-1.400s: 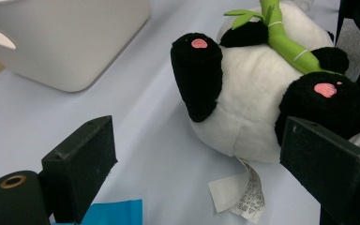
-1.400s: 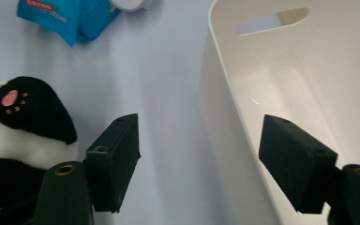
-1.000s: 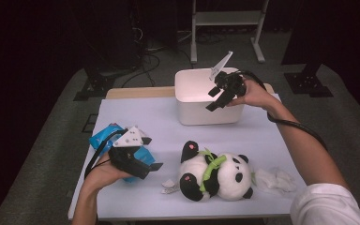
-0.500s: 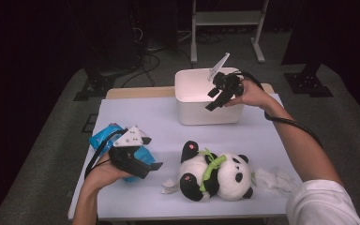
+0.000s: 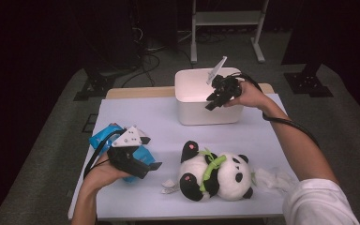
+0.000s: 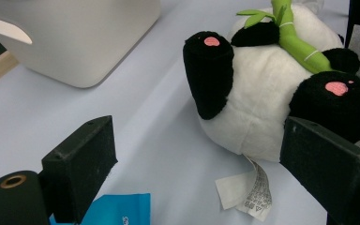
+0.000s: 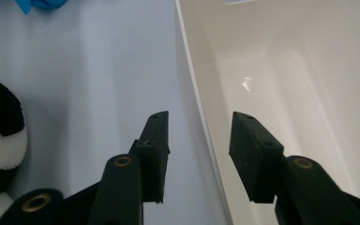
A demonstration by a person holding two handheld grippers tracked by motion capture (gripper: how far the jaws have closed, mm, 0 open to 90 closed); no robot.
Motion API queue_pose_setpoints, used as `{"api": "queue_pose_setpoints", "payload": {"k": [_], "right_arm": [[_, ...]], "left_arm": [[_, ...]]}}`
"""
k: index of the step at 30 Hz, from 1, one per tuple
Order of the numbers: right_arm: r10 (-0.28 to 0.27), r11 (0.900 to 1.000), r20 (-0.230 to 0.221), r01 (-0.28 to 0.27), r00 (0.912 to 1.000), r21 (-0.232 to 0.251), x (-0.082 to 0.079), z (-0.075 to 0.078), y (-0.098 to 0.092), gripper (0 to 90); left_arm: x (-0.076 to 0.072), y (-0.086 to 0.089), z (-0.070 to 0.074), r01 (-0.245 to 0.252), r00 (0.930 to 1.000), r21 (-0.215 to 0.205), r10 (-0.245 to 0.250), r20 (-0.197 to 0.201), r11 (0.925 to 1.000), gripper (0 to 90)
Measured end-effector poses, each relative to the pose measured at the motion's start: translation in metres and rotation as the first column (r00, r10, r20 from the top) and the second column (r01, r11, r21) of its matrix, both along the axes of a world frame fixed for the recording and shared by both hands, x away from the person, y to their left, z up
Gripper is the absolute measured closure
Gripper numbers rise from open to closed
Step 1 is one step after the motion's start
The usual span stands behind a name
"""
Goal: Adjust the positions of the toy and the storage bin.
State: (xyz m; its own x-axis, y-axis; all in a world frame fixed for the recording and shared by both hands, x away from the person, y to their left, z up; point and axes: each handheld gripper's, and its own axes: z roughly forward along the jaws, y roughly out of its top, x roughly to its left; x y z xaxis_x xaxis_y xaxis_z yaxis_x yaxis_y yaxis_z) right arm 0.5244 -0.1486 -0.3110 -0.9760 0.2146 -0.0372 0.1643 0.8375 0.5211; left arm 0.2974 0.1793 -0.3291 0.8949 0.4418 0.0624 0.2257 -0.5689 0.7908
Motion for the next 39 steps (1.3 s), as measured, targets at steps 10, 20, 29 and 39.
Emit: {"api": "queue_pose_setpoints", "payload": {"k": [10, 20, 29, 39], "right_arm": [[0.008, 1.0, 0.005, -0.008, 1.0, -0.017, -0.002, -0.003, 0.002, 73.0], [0.008, 1.0, -0.013, -0.008, 0.9999, -0.008, 0.001, -0.003, 0.002, 82.3], [0.037, 0.999, -0.036, -0.037, 0.9987, -0.004, -0.005, -0.003, 0.003, 84.2], [0.075, 0.997, -0.05, -0.074, 0.9959, 0.026, -0.019, 0.0, 0.004, 85.5]], "left_arm": [[0.0, 0.0, -0.001, 0.0, 1.0, 0.005, 0.0, -0.002, 1.0, 9.7], [0.001, 0.001, -0.002, -0.003, 1.0, 0.003, 0.003, -0.006, 1.0, 9.7], [0.002, 0.001, -0.002, -0.004, 1.0, 0.0, 0.004, -0.009, 1.0, 9.7], [0.0, -0.001, -0.002, 0.008, 0.9999, 0.004, -0.008, -0.007, 1.0, 9.7]]}}
